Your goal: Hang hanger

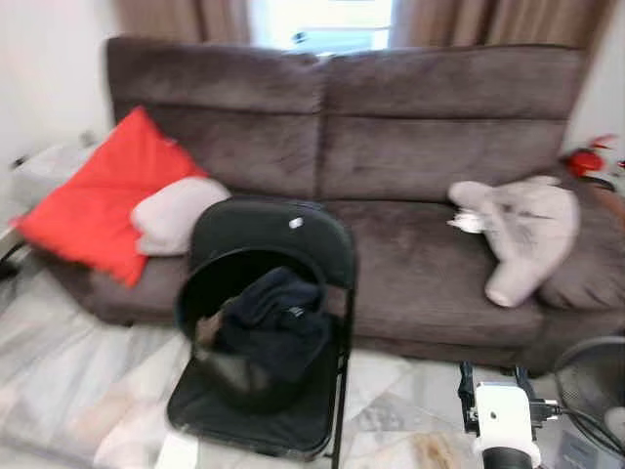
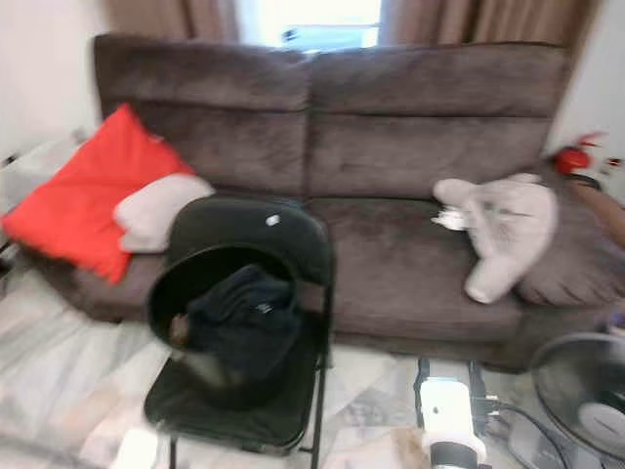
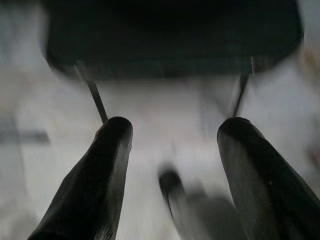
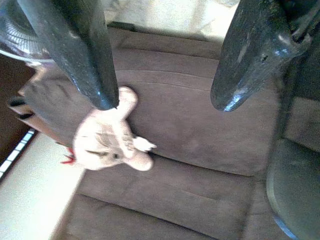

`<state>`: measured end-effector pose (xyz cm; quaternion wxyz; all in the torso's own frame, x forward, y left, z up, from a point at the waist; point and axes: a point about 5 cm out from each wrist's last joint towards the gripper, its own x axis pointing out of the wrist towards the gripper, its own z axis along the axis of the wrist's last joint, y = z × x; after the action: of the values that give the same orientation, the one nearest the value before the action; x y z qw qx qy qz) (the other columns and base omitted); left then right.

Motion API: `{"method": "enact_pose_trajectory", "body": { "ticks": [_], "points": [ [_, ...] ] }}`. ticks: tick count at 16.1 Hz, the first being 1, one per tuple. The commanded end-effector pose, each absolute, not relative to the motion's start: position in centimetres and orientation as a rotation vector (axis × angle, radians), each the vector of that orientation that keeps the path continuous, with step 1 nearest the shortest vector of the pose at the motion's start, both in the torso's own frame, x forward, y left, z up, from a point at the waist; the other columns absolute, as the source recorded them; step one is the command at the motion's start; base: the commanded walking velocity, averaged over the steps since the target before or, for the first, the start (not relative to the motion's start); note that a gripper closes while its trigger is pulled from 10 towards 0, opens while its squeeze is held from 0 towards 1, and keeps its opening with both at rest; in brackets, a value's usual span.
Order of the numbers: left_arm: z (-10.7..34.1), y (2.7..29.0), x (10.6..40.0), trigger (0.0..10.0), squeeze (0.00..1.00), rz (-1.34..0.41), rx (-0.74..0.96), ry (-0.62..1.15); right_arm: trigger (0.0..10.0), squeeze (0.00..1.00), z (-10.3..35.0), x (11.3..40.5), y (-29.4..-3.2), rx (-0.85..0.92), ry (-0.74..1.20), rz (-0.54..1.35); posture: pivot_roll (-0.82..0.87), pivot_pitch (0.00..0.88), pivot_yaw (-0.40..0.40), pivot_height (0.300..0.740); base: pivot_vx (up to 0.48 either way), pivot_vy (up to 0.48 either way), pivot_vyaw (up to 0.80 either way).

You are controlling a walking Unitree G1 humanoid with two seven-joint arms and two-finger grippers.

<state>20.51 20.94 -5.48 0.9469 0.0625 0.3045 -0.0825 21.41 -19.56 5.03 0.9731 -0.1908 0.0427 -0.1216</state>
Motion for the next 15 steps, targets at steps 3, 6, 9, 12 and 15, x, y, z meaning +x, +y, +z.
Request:
{"method": "enact_pose_trajectory", "body": {
  "ticks": [3,6,9,12,15],
  "points": [
    [-3.7,21.8,22.5,10.0,0.00,-0.157,0.130,0.515,10.0,0.00,5.0,21.8,-18.8,-0.367,0.087,-0.223,-0.05,0.022,0.035,0.740,0.000,0.000,0.00],
    [-3.7,21.0,22.1,10.0,0.00,-0.183,0.131,0.487,10.0,0.00,4.8,21.5,-19.0,-0.370,0.094,-0.224,-0.06,0.022,0.034,0.740,0.000,0.000,0.00],
    [-0.4,20.3,24.3,10.0,0.00,-0.196,0.102,0.273,10.0,0.00,4.8,21.4,-19.3,-0.378,0.094,-0.222,-0.05,0.017,0.031,0.740,0.000,0.000,0.00],
    [2.9,20.4,24.3,10.0,0.00,-0.211,0.110,0.128,10.0,0.00,4.7,21.5,-19.4,-0.380,0.096,-0.216,-0.05,0.007,0.036,0.740,0.000,0.000,0.00],
    [3.3,21.5,21.3,10.0,0.00,-0.211,0.125,0.134,10.0,0.00,4.6,21.3,-19.2,-0.378,0.100,-0.209,-0.04,0.000,0.034,0.740,0.000,0.000,0.00]
  ]
}}
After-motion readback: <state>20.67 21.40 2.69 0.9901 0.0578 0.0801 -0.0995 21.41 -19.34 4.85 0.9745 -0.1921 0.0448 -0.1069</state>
